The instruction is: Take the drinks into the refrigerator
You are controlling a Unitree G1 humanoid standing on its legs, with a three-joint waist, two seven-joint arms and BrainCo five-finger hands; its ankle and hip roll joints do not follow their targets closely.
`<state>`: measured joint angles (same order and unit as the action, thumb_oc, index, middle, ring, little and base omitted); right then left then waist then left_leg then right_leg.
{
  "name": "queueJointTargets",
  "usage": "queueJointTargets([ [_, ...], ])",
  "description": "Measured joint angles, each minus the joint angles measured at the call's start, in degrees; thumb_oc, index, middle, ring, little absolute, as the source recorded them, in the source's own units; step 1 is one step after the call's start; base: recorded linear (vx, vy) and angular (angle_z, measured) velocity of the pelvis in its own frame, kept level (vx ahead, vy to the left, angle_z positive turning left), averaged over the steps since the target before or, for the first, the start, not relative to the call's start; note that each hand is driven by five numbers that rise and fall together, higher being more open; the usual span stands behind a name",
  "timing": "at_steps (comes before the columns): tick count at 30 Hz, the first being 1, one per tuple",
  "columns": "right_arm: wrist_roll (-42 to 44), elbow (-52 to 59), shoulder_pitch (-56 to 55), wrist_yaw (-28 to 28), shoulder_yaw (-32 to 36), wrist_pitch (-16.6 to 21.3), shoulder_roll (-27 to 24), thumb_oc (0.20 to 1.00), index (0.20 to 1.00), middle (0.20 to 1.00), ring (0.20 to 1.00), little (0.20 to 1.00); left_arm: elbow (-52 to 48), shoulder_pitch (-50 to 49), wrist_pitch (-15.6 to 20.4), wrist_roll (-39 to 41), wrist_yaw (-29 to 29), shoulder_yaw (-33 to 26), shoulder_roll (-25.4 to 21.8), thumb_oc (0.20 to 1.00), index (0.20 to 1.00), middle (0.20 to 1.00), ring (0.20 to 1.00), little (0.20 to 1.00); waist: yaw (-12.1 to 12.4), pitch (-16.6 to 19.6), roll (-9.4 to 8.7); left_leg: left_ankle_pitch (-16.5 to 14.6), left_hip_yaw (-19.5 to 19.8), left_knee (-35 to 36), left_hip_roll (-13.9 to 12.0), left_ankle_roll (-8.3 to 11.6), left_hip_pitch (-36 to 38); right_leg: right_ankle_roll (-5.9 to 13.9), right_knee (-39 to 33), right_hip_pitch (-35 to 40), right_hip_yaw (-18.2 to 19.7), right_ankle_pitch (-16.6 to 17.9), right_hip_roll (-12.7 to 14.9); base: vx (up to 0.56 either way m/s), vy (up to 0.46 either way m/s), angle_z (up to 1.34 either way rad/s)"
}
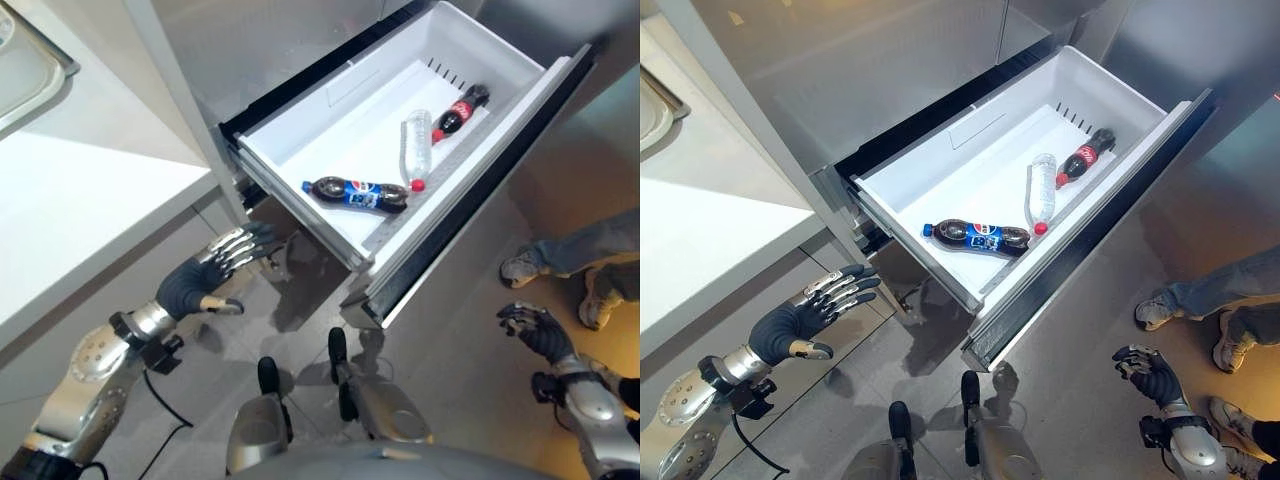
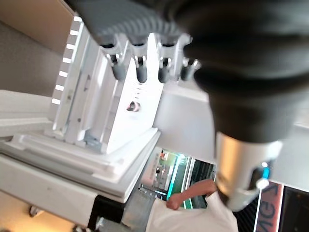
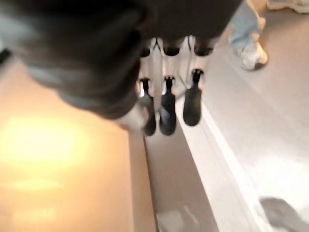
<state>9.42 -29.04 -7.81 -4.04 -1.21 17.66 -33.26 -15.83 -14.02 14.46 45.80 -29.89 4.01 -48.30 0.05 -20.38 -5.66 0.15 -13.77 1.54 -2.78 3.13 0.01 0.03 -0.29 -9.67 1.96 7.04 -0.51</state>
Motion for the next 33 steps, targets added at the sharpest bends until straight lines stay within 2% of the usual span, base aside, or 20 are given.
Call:
queueJointTargets([
  [5,-1.4,-5.2,7.7,-0.1,-5.2,-0.6,-1.4,0.200,0.200,0.200,0.200,0.200,0.0,3.9,0.3,0.1,0.0,2.1,-0.1,1.000,1.000,1.000,1.000,1.000,1.2,-1.2,2.31,0.1,1.4,-0.3,0.1,-0.11,-0.8,-0.30,-0.7,0.3,-1.3,0.2,0.3,-0.01,-0.026,0.15],
  [6,-2.1,-6.5,10.3,-0.3,-7.3,-0.6,-2.4,0.200,0.200,0.200,0.200,0.200,0.0,4.1,0.3,0.1,-0.1,2.3,-0.3,1.000,1.000,1.000,1.000,1.000,2.5,-1.4,3.00,0.2,1.7,-0.3,0.1,-0.07,-0.7,-0.44,-1.0,0.7,-1.7,0.3,0.4,0.00,-0.048,0.07],
  [7,-2.3,-7.6,10.9,-0.4,-8.6,-0.7,-3.1,0.200,0.200,0.200,0.200,0.200,0.0,4.4,0.4,0.1,-0.1,2.5,-0.2,1.000,1.000,1.000,1.000,1.000,2.3,-1.4,3.10,0.2,1.7,-0.3,0.1,-0.07,-0.7,-0.43,-1.0,0.7,-1.6,0.3,0.3,0.00,-0.033,0.10],
  [9,-3.6,-9.4,13.8,-0.8,-11.2,-1.5,-4.8,0.200,0.200,0.200,0.200,0.200,0.0,5.3,0.5,0.2,-0.2,3.2,-0.3,1.000,1.000,1.000,1.000,1.000,3.7,-1.7,3.84,0.2,2.4,-0.3,0.1,-0.10,-0.7,-0.61,-1.5,1.2,-2.4,0.4,0.5,-0.01,-0.034,0.14],
  [12,-5.0,-12.2,18.0,-1.5,-14.1,-2.0,-6.5,0.200,0.200,0.200,0.200,0.200,-0.1,5.6,0.4,0.7,-0.5,4.2,-1.4,1.000,1.000,1.000,1.000,1.000,4.3,-1.8,4.02,0.2,3.1,-0.3,0.1,-0.12,-0.8,-0.69,-1.7,1.6,-3.1,0.5,0.7,0.00,-0.042,0.15],
  [15,-7.2,-14.1,22.8,-2.4,-18.7,-3.6,-11.2,0.200,0.200,0.200,0.200,0.200,-0.1,6.3,0.2,1.4,-1.1,4.8,-3.0,1.000,1.000,1.000,1.000,1.000,6.0,-2.1,4.48,0.3,3.8,-0.3,0.3,-0.25,-1.2,-0.63,-1.9,1.7,-3.7,0.4,0.9,0.00,-0.039,0.10],
  [18,-8.3,-14.4,24.9,-3.1,-20.6,-4.9,-13.6,0.200,0.200,0.200,0.200,0.200,0.0,6.7,-0.2,2.6,-1.4,6.2,-4.0,1.000,1.000,1.000,1.000,1.000,6.3,-2.2,4.52,0.5,4.6,-0.4,0.3,-0.23,-1.7,-0.67,-2.1,1.6,-4.5,0.4,1.0,0.00,-0.028,0.14],
  [25,-8.1,-14.3,30.8,-3.4,-24.5,-6.6,-14.0,0.200,0.200,0.200,0.200,0.200,0.1,8.5,-0.2,2.8,-1.6,7.1,-4.0,1.000,1.000,1.000,1.000,1.000,6.6,-2.6,5.04,0.7,4.9,-0.4,0.1,0.05,-1.9,-0.51,-2.2,1.5,-4.8,0.3,0.8,0.00,-0.016,0.01],
  [33,-6.3,-13.3,43.4,-3.7,-30.4,-7.8,-14.6,0.200,0.200,0.200,0.200,0.200,0.0,10.1,-0.2,3.5,-1.4,8.2,-4.0,1.000,1.000,1.000,1.000,1.000,7.3,-3.2,5.52,1.3,6.1,-0.3,-0.1,0.43,-2.7,-1.20,-3.0,1.5,-5.9,0.8,0.7,0.00,-0.016,0.08],
])
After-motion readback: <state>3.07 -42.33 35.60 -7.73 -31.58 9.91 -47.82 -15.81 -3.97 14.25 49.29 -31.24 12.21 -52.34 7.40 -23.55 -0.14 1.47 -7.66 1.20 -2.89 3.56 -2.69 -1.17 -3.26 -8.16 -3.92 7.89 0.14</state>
